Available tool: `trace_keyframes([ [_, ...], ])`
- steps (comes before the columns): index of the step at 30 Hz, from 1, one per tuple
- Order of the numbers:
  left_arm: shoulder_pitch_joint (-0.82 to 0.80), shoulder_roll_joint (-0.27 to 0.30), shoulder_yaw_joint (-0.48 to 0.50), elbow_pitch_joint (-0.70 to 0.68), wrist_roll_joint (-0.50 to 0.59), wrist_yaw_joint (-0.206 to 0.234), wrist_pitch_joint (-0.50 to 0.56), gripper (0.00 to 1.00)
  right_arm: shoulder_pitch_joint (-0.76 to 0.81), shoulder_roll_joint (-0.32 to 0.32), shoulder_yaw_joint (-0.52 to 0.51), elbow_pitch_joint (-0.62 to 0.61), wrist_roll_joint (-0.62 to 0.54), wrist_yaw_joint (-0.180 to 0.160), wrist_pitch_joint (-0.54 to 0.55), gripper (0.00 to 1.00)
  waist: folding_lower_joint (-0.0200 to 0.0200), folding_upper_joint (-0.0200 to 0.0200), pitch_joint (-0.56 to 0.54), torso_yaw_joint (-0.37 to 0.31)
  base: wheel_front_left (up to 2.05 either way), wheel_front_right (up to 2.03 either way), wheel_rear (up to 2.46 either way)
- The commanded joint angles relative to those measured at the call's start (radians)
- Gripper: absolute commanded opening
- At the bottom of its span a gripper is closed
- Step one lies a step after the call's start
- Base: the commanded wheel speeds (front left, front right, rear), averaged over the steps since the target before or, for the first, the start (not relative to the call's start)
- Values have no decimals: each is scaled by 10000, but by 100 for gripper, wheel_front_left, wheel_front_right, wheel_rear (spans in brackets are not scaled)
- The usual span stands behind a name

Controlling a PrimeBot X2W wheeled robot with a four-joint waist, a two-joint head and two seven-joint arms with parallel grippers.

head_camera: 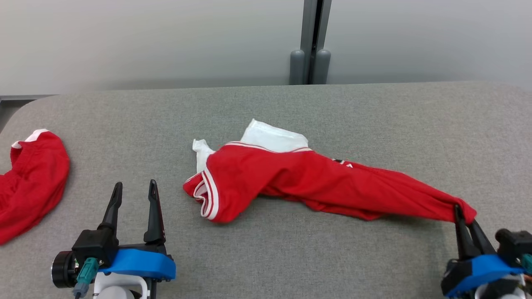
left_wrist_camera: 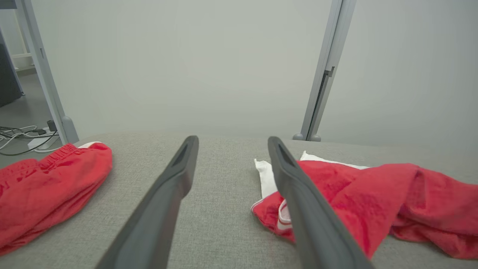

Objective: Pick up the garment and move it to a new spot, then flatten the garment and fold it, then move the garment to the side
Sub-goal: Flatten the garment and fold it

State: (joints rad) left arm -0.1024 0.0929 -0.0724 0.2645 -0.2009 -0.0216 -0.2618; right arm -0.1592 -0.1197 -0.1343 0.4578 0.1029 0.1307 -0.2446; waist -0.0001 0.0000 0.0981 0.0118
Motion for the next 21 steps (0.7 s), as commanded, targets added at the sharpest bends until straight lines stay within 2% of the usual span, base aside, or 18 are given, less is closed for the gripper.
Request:
trace_keyframes([
  [1, 60, 18, 46, -26, 69, -39, -46, 100, 558, -44, -194, -484, 118, 1, 180, 0, 1, 0, 16, -44, 0, 0, 0],
  [2, 54, 16, 56, -57, 88, -34, -47, 100, 1265, 53, -528, -1167, 282, 1, 426, 0, 1, 0, 69, -85, 0, 0, 0],
  [6, 2, 32, 98, -59, 94, -68, -47, 100, 2182, 234, -943, -1972, 402, 1, 927, 0, 1, 0, 175, -141, 0, 0, 0],
  [7, -14, 32, 108, -49, 97, -74, -46, 100, 2273, 293, -997, -2126, 437, 1, 1002, 11, 1, 0, 195, -154, 0, 0, 0],
  [8, -31, 28, 112, -39, 101, -79, -47, 100, 2357, 337, -1040, -2247, 479, 1, 1055, 87, 1, 0, 206, -159, 0, 0, 0],
  [9, -51, 28, 120, -24, 94, -80, -47, 100, 2405, 384, -1082, -2384, 486, 1, 1075, 100, 1, 0, 207, -162, 0, 0, 0],
  [16, -81, 81, 162, 6, 134, -79, -46, 100, 1783, 519, -1295, -3481, 161, 1, 874, 100, 1, 0, 129, -70, 0, 0, 0],
  [21, -20, 92, 178, -16, 168, -51, -46, 100, 1283, 598, -778, -4191, -137, 1, 917, 100, 1, 0, 68, 40, 0, 0, 0],
])
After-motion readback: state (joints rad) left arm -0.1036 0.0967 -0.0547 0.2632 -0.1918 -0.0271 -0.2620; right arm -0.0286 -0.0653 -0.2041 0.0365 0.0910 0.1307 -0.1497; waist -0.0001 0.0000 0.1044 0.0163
